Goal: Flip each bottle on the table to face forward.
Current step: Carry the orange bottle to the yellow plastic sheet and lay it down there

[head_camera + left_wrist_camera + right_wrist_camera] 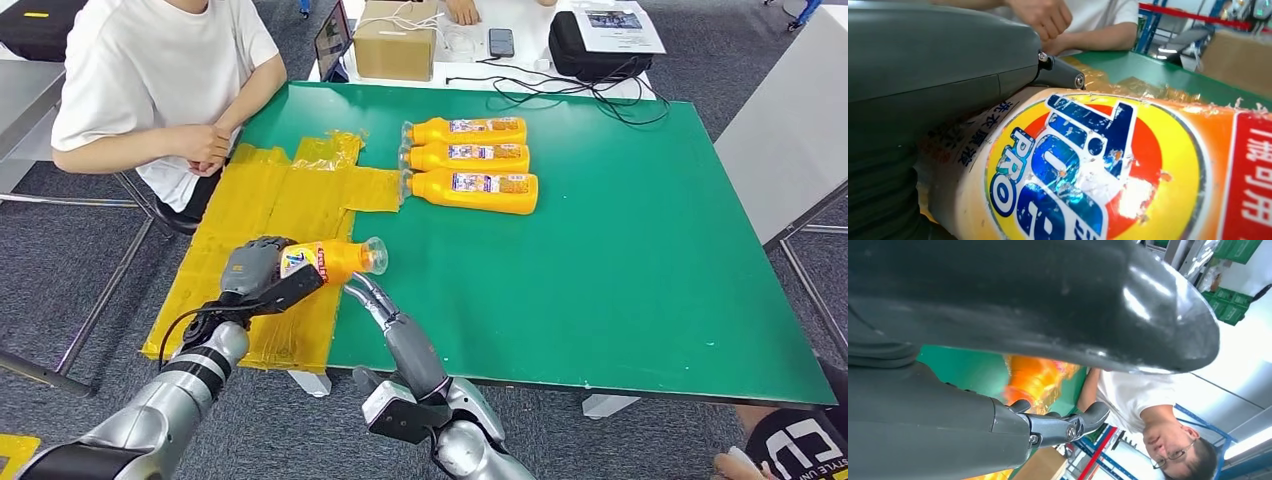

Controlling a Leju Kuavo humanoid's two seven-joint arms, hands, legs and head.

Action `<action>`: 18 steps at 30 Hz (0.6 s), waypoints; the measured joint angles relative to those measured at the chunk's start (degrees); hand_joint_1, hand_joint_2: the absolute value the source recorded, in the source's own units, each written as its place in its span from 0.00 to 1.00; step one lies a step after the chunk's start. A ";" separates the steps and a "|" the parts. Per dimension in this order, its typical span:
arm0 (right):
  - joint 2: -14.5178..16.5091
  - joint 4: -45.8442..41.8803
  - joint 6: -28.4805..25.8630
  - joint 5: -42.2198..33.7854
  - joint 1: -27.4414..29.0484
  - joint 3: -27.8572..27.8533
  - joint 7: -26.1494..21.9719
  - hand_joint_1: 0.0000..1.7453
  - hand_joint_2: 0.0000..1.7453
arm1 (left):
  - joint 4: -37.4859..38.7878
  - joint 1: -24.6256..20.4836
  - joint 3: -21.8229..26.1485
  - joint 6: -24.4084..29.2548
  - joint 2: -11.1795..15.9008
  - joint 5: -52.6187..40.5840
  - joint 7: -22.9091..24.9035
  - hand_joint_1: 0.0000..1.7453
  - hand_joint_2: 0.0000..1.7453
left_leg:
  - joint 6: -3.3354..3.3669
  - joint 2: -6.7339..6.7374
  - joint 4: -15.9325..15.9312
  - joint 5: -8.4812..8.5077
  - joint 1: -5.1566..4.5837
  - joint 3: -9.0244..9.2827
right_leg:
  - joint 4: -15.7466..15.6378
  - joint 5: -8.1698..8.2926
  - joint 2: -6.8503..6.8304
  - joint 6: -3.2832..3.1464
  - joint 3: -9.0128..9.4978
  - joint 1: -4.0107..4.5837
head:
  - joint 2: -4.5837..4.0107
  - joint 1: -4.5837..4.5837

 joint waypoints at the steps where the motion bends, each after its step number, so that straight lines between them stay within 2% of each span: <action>1: 0.00 0.08 0.37 -0.30 -0.01 0.01 -0.52 0.00 0.00 | 0.55 -0.35 -0.90 -1.06 0.18 -1.13 0.26 1.00 1.00 | 0.00 0.00 0.00 0.00 0.00 0.00 | 0.00 0.00 0.00 0.00 0.01 0.00 | 0.00 0.00; 2: 0.00 0.15 0.78 -0.54 -0.02 0.02 -1.09 0.00 0.00 | 0.98 -0.74 -1.72 -2.51 0.32 -2.01 0.41 1.00 1.00 | 0.00 0.00 0.00 0.00 -0.01 0.01 | 0.00 0.00 0.01 0.00 0.02 0.00 | 0.00 0.00; 3: 0.00 0.22 1.10 -0.69 -0.03 0.05 -1.63 0.00 0.00 | 1.38 -1.18 -2.44 -4.22 0.38 -2.60 0.49 0.83 1.00 | 0.00 -0.01 0.00 0.00 -0.01 0.03 | 0.00 0.00 0.00 0.00 0.04 -0.01 | 0.00 -0.01; 6: 0.00 0.52 1.48 -0.66 -0.21 0.37 -2.57 0.00 0.00 | 2.21 -2.68 -3.66 -8.44 0.34 -3.11 1.14 0.08 1.00 | 0.00 -0.05 0.00 0.01 -0.01 0.09 | -0.01 0.00 -0.05 0.00 0.12 -0.01 | 0.00 -0.02; 7: 0.00 0.60 1.49 -0.66 -0.29 0.48 -2.71 0.00 0.00 | 2.41 -3.16 -3.80 -9.60 0.27 -2.95 1.57 0.00 1.00 | 0.00 -0.06 0.00 0.01 -0.01 0.11 | -0.01 0.00 -0.05 0.00 0.14 -0.01 | 0.00 -0.01; 15: 0.04 1.03 1.49 -1.07 -1.14 0.69 -3.22 0.00 0.00 | 4.10 -7.09 -3.89 -22.93 -1.01 -1.42 5.80 0.00 1.00 | 0.02 -0.05 0.01 0.05 -0.02 0.15 | 0.00 0.03 -0.05 0.03 0.21 -0.02 | 0.00 0.00; 18: 0.09 1.32 1.42 -1.45 -1.63 0.69 -3.25 0.00 0.00 | 4.44 -8.39 -3.81 -26.25 -1.48 -0.17 4.72 0.00 1.00 | 0.02 -0.04 0.01 0.05 -0.02 0.15 | 0.00 0.03 -0.04 0.03 0.20 -0.01 | 0.00 -0.01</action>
